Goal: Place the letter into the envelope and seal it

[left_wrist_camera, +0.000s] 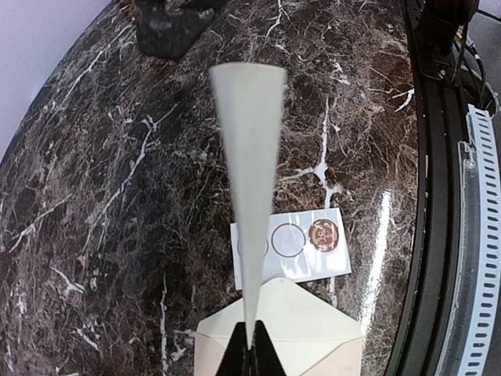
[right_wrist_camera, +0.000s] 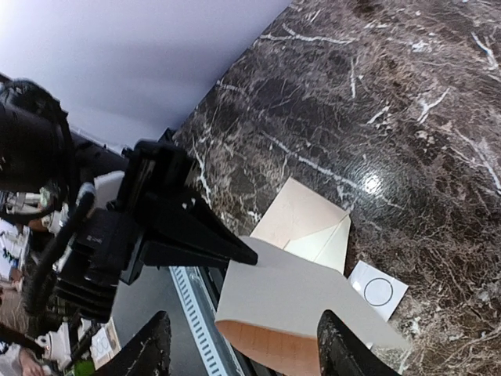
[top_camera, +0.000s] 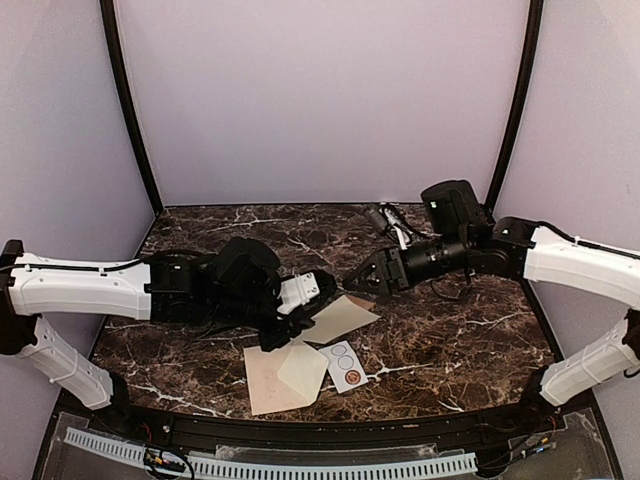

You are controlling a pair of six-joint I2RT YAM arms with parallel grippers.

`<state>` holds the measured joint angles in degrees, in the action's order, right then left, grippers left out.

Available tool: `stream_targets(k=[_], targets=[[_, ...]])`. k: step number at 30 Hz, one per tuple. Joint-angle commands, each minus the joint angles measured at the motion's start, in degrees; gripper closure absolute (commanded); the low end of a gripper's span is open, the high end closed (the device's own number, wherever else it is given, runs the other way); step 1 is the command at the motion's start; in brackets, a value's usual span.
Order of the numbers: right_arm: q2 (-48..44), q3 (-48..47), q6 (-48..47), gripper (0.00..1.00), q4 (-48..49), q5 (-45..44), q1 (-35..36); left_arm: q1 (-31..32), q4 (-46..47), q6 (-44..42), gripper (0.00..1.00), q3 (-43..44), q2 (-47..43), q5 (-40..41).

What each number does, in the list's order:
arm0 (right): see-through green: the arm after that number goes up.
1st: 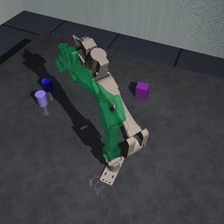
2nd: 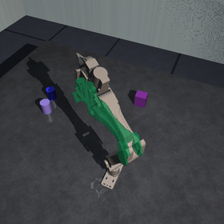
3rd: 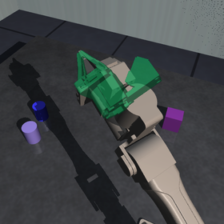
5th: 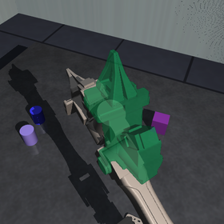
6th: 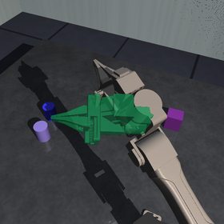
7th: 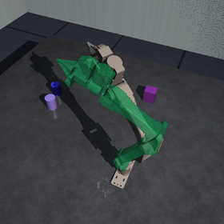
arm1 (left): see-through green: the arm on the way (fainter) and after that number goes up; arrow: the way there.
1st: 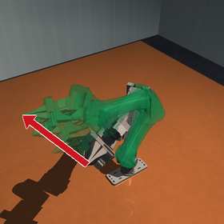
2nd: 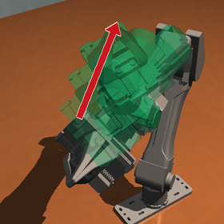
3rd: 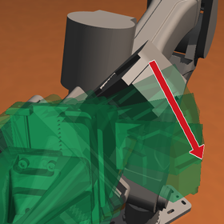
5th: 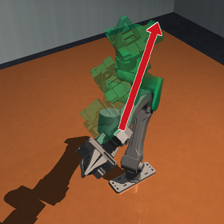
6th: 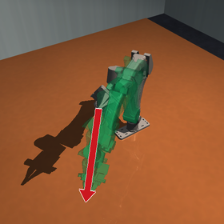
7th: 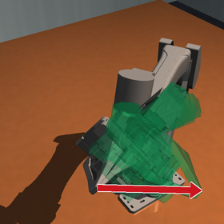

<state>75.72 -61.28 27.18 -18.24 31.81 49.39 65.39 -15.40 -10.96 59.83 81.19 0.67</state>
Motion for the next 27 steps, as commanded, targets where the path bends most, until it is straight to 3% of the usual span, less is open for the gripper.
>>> stream_targets(k=[1,3,6,12,16,23,27], targets=[[-5.95,0.3,1.22,0.22,2.13,-10.8,-0.73,0.08,0.39,8.69,1.0,-2.14,-5.03,-0.51],[-8.14,1.95,2.06,0.12,3.47,-14.7,-1.19,-0.41,2.36,14.11,1.0,-3.24,-6.34,-2.41],[-11.4,6.49,3.66,0.06,8.6,-18.12,-1.31,-1.94,7.07,23.84,1.0,-5.52,-8.32,-5.66],[-15.83,15.86,8.32,0.02,26.92,-10.86,-0.78,-4.34,23.87,36.72,1.0,-9.33,-11.47,-7.67],[-16.88,20.02,11.19,0.01,33.79,-10.86,0.01,-5.25,30.06,39.48,1.0,-10.01,-12.85,-5.41],[-12.38,20.19,12.97,0.01,40.15,-6.3,0.81,-5.53,36.87,39.49,1.0,-11.59,-14.21,-13.12],[-9.61,18.49,13.65,0.1,43.74,-2.1,1.39,-5.53,38.3,39.56,1.0,-12.27,-14.7,-17.27]])
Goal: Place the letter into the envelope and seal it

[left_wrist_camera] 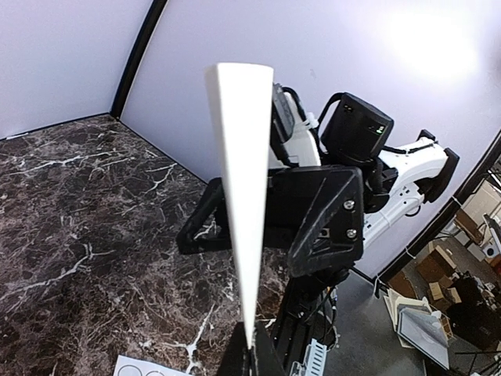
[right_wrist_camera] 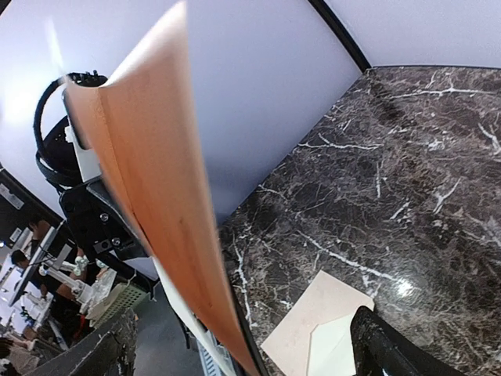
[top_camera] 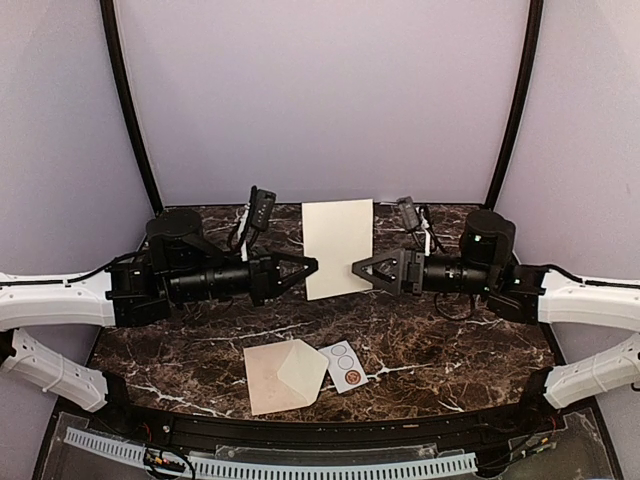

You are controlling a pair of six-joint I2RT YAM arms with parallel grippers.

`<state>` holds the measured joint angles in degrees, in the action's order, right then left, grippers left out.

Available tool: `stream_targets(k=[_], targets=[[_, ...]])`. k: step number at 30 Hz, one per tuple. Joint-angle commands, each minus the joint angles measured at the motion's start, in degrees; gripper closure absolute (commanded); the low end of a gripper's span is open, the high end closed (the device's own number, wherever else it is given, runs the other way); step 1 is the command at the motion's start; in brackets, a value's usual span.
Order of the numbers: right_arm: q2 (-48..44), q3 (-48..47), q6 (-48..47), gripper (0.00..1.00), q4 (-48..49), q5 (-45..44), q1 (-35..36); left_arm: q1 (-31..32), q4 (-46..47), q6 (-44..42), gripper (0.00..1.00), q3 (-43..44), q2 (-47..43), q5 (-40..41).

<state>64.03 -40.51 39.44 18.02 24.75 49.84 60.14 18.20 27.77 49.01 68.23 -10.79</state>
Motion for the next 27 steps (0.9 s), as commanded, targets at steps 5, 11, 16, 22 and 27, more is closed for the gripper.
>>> stream_targets(k=[5,11,16,22,27], targets=[[3.54,-2.22,4.04,0.46,14.19,8.92,1.29,-0.33,5.1,1.06,1.0,-1.81,-1.95,-7.02],[3.37,-1.87,4.53,1.0,15.04,9.3,1.42,-0.62,4.31,0.65,0.89,-1.22,-2.15,-7.86],[2.87,-1.34,4.17,1.0,13.59,10.14,1.52,-1.51,4.35,1.44,0.67,-1.27,-3.62,-6.37],[3.2,-2.25,2.79,1.0,10.69,13.19,1.52,-3.86,8.6,4.58,0.61,-2.73,-4.35,-7.47],[3.68,-3.37,1.41,1.0,8.48,15.32,1.48,-4.53,9.19,6.0,0.61,-2.22,-2.81,-8.03]])
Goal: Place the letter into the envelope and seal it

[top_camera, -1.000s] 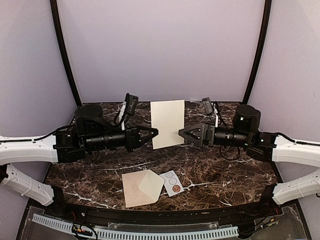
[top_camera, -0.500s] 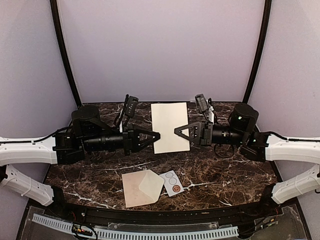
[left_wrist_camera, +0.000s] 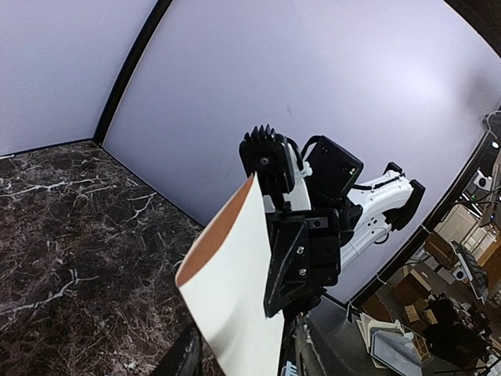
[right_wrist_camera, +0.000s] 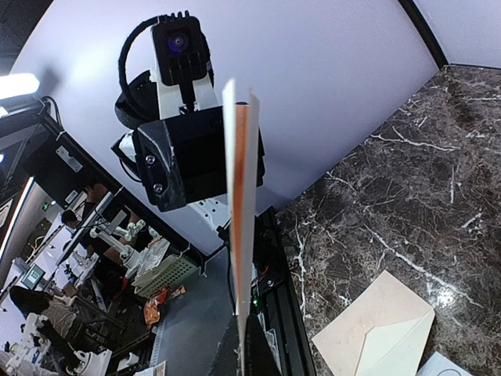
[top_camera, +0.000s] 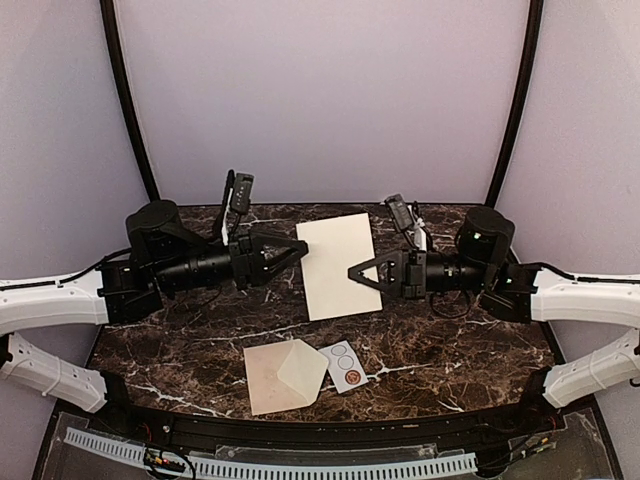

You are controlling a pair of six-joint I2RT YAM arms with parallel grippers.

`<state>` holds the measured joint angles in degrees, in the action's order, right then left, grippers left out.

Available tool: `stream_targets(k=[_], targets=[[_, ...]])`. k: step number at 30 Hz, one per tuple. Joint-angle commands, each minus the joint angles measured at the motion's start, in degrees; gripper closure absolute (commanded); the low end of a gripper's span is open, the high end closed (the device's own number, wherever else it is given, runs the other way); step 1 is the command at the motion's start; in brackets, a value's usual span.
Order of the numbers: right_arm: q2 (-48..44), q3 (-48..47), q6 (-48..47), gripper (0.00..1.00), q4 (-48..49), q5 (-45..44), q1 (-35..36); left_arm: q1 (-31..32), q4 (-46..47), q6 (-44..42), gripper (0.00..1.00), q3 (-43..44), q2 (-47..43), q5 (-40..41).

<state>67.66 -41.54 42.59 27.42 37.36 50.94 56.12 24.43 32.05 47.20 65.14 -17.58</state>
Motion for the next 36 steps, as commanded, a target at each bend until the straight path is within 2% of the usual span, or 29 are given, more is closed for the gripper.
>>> stream_targets(k=[1,6,8,10,12,13,14,15,19,22,25,33,35,36], targets=[[0.17,-2.47,-1.91,1.0,-1.1,2.98,0.51,-0.56,3.02,1.84,0.61,-0.3,0.6,-1.32],[0.53,-2.91,-2.3,1.0,-1.33,4.16,0.57,-0.59,3.61,2.7,0.63,-0.18,1.42,-2.3],[0.77,-2.93,-2.46,1.0,-1.32,4.29,0.64,-0.64,4.02,3.01,0.67,-0.18,1.69,-2.81],[1.08,-3.0,-2.45,1.0,-1.42,4.37,0.66,-0.66,4.5,3.27,0.74,-0.29,1.77,-3.03],[1.1,-2.88,-2.47,1.0,-1.36,4.14,0.64,-0.71,5.11,3.42,0.87,-0.64,1.64,-3.06],[1.09,-2.66,-2.41,1.0,-1.09,3.84,0.65,-0.68,5.37,3.45,0.91,-0.76,1.47,-3.11],[0.89,-2.41,-2.35,0.94,-0.77,3.34,0.62,-0.73,5.63,3.45,0.98,-1.03,1.3,-3.09],[0.61,-2.1,-2.19,0.88,-0.31,2.73,0.65,-0.74,5.55,3.41,0.99,-1.13,1.21,-2.94],[0.79,-1.02,-0.61,0.55,3.82,2.08,0.59,-0.88,5.96,3.53,1.0,-1.43,1.13,-3.48],[2.14,-1.45,-0.02,0.47,5.54,2.86,0.65,-1.0,6.33,3.7,1.0,-1.43,1.08,-4.31],[3.57,-1.87,0.86,0.47,7.7,3.79,0.65,-1.01,6.67,3.75,1.0,-1.41,1.12,-4.95],[4.64,-2.58,1.58,0.56,9.5,4.4,0.65,-1.05,4.79,2.43,1.0,-0.91,1.93,-5.88],[4.74,-2.59,1.87,0.64,10.02,4.61,0.65,-1.09,4.71,2.48,1.0,-0.81,2.14,-5.97],[4.9,-2.66,2.01,0.74,10.26,4.72,0.64,-1.1,4.7,2.53,1.0,-0.76,2.25,-6.01]])
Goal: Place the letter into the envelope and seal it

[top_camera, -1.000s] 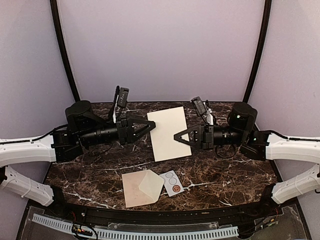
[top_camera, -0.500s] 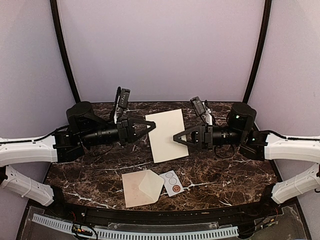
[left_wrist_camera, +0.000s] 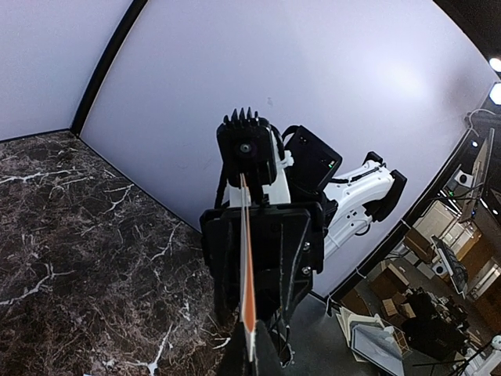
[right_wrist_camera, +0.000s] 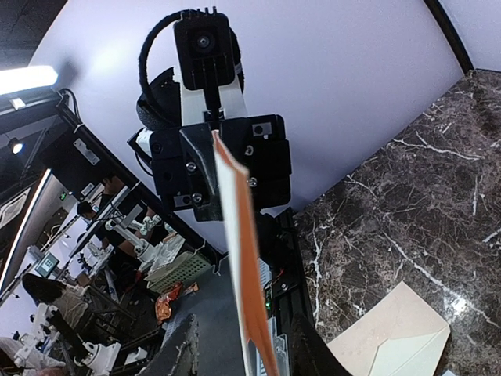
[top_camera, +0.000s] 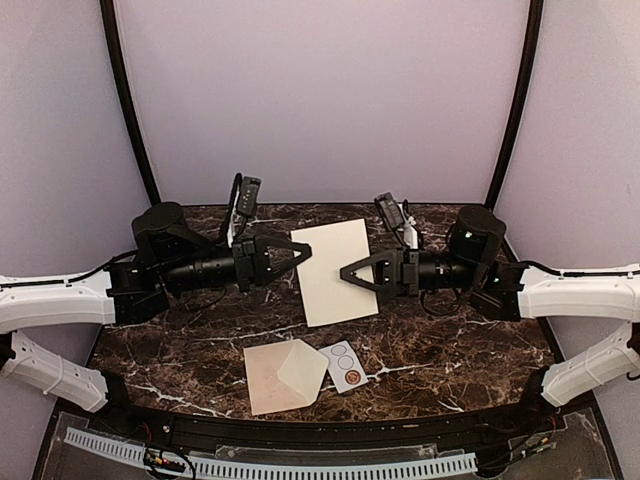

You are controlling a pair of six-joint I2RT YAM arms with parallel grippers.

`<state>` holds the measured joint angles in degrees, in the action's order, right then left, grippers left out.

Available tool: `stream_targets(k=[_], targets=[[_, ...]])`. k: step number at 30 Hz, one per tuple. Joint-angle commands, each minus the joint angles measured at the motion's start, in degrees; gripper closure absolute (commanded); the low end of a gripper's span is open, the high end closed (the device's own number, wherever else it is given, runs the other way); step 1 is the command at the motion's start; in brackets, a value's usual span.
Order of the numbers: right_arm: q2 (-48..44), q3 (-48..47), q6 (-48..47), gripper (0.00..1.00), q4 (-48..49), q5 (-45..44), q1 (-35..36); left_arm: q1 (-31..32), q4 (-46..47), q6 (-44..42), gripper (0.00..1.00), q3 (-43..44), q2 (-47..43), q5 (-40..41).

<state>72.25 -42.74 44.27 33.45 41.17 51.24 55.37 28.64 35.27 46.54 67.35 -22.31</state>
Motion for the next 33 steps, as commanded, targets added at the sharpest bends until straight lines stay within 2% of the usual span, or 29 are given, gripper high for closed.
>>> stream_targets(k=[1,5,7,9,10,11,12,14,16,20,23,28,33], targets=[[0.35,-1.47,0.44,0.81,4.27,0.93,0.35,-0.29,0.47,-0.66,1.0,-0.06,0.23,-1.33],[0.64,-1.8,0.08,1.0,2.75,0.37,0.29,-0.35,0.69,-0.78,1.0,0.04,0.63,-1.12],[0.22,-1.86,-1.01,1.0,-0.17,-2.38,0.3,-0.32,-0.95,-2.03,0.97,0.18,0.75,0.86],[-0.61,-1.91,-3.0,1.0,-5.01,-7.11,-0.01,-0.33,-5.15,-3.56,0.84,0.02,0.65,4.54],[-1.02,-1.86,-3.48,1.0,-7.56,-9.71,-0.38,-0.34,-8.73,-3.77,0.69,-0.19,0.53,5.95],[-1.2,-1.67,-3.4,1.0,-9.68,-11.22,-1.01,-0.59,-10.51,-3.66,0.62,-0.43,0.24,8.46],[-1.41,-1.3,-3.15,1.0,-11.13,-12.1,-1.81,-0.79,-14.0,-3.34,0.5,-1.02,-0.2,9.36],[-1.8,-0.26,-2.52,1.0,-13.98,-13.5,-3.14,-1.09,-18.53,-1.69,0.38,-2.6,-1.34,11.27],[-2.03,-0.19,-2.62,1.0,-17.6,-15.58,-3.33,-1.16,-22.57,0.52,0.32,-4.69,-2.77,12.42],[-0.88,-0.81,-2.74,1.0,-24.87,-18.72,-2.21,-1.23,-31.09,7.39,0.29,-9.57,-6.02,14.53],[0.01,0.23,0.13,1.0,-25.52,-20.46,-0.64,-1.26,-35.9,14.98,0.32,-13.47,-8.24,14.86],[1.49,2.48,7.09,1.0,-22.55,-22.73,2.42,-1.28,-37.13,25.47,0.35,-22.09,-12.89,12.22],[6.43,2.74,11.02,1.0,-17.92,-23.04,5.87,-1.32,-35.4,29.78,0.35,-27.48,-16.17,10.96]])
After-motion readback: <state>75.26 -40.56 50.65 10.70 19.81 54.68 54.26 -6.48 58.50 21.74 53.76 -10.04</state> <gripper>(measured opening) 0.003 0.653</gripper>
